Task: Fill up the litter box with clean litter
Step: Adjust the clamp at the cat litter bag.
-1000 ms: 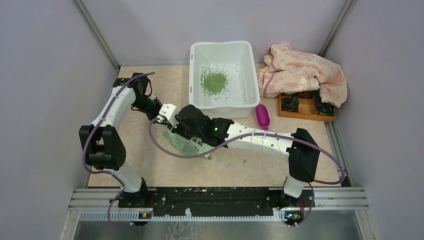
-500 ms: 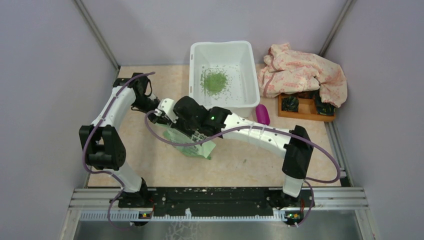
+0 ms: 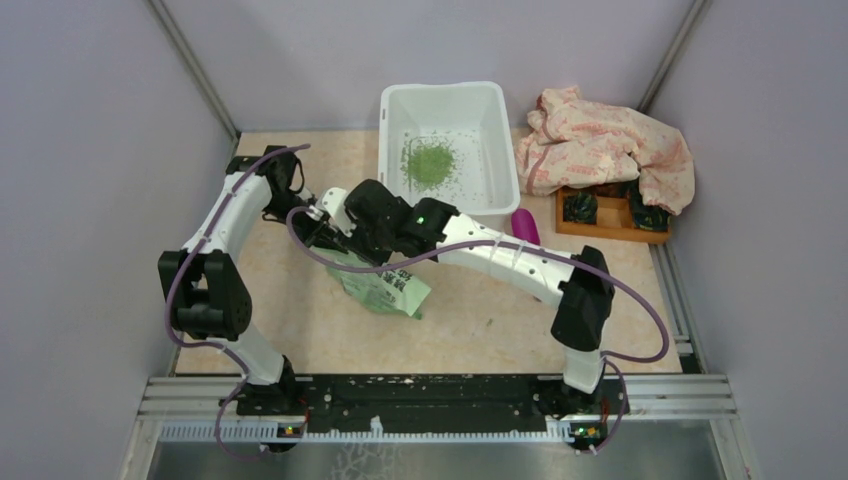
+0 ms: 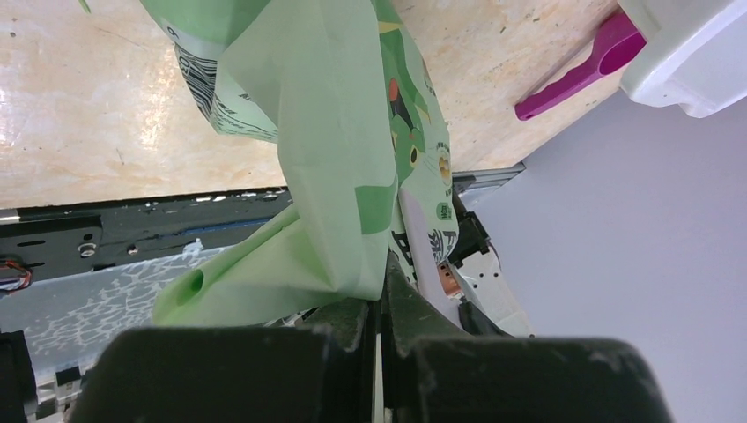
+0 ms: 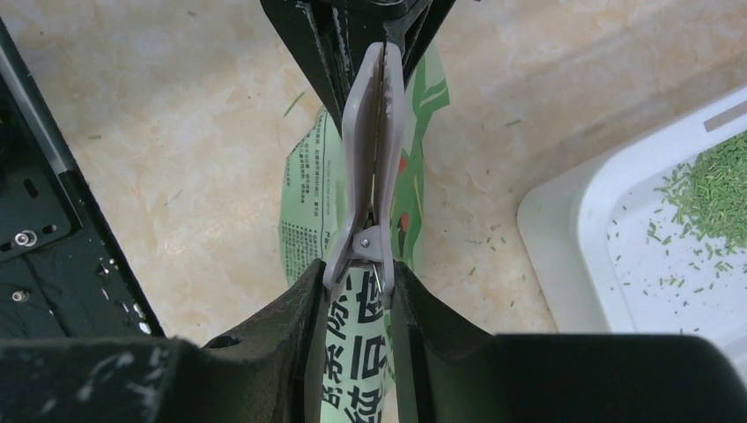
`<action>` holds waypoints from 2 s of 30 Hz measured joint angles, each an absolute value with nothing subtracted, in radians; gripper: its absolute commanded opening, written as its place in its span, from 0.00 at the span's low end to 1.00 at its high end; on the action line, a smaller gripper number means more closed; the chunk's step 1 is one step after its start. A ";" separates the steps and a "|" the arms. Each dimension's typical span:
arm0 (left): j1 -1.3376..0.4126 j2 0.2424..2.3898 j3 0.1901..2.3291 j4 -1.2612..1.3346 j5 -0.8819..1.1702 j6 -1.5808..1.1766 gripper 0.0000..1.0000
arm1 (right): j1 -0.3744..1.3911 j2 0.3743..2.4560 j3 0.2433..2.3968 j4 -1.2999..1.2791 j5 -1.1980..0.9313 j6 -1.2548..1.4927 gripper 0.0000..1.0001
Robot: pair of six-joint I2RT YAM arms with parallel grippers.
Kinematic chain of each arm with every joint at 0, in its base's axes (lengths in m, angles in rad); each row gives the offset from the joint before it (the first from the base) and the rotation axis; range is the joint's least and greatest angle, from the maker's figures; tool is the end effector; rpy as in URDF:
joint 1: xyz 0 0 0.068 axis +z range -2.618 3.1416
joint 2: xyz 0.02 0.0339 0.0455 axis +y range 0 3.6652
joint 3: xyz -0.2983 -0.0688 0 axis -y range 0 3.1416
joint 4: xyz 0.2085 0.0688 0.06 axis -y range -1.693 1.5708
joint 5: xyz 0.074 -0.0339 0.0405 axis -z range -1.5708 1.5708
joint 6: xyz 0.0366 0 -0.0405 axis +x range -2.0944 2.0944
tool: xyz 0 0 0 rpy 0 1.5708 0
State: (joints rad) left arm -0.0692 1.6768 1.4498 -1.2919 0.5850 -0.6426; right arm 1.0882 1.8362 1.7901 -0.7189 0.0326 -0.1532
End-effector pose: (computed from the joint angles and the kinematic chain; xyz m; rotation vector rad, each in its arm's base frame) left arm 0.2716 -0.0391 0.3173 0.7895 -2.7571 0.8354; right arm 0.1816 0.3441 0.3751 -1.3678 1.9415 0.4216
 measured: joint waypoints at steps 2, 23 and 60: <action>-0.069 1.677 1.452 -1.295 0.579 -0.643 0.06 | 1.088 1.836 1.790 -0.719 0.026 -0.146 0.00; -0.054 1.676 1.459 -1.240 0.523 -0.653 0.31 | 1.020 1.668 1.389 -0.532 -0.040 -0.110 0.56; -0.037 1.893 1.521 -1.126 0.521 -0.684 0.02 | 0.877 1.436 1.119 -0.342 -0.221 -0.157 0.55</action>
